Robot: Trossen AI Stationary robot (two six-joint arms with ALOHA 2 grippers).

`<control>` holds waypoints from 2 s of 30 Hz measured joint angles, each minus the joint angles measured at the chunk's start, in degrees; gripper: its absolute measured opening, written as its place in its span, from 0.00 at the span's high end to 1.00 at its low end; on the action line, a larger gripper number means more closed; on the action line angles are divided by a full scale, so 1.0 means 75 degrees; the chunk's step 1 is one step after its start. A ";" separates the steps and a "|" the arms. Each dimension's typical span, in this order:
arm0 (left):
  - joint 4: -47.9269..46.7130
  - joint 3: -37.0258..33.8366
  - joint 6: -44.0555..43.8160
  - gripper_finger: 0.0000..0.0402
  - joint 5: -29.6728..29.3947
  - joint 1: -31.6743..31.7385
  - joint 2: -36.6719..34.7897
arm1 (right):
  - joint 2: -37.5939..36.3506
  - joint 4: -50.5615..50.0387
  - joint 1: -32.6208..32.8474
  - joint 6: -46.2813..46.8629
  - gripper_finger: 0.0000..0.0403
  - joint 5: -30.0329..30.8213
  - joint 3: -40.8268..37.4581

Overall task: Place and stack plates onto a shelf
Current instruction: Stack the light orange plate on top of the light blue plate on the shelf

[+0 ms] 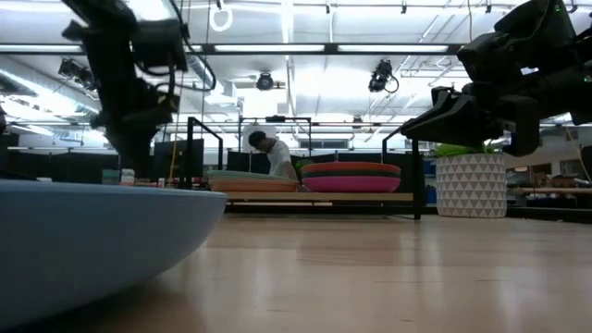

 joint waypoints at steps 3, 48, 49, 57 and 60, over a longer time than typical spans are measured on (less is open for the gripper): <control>0.0337 -0.0356 -0.0038 0.75 0.0226 0.0513 0.0000 | 0.0000 -0.0003 0.0000 0.0000 0.79 0.0000 0.0000; 0.2317 -0.1834 0.2331 0.76 0.0177 0.1405 0.0017 | 0.0000 -0.0006 0.0000 0.0003 0.79 -0.0053 0.0000; 0.2300 -0.1834 0.2350 0.77 0.0174 0.1405 0.0017 | 0.0000 -0.0006 0.0000 0.0003 0.79 -0.0068 0.0000; 0.2309 -0.1827 0.2743 0.83 0.0121 0.1292 0.0020 | 0.0000 -0.0006 0.0000 0.0001 0.79 -0.0318 0.0000; 0.2181 -0.1663 0.2709 0.82 0.0117 0.1187 0.0020 | 0.0000 -0.0006 -0.0002 0.0000 0.79 -0.0318 0.0000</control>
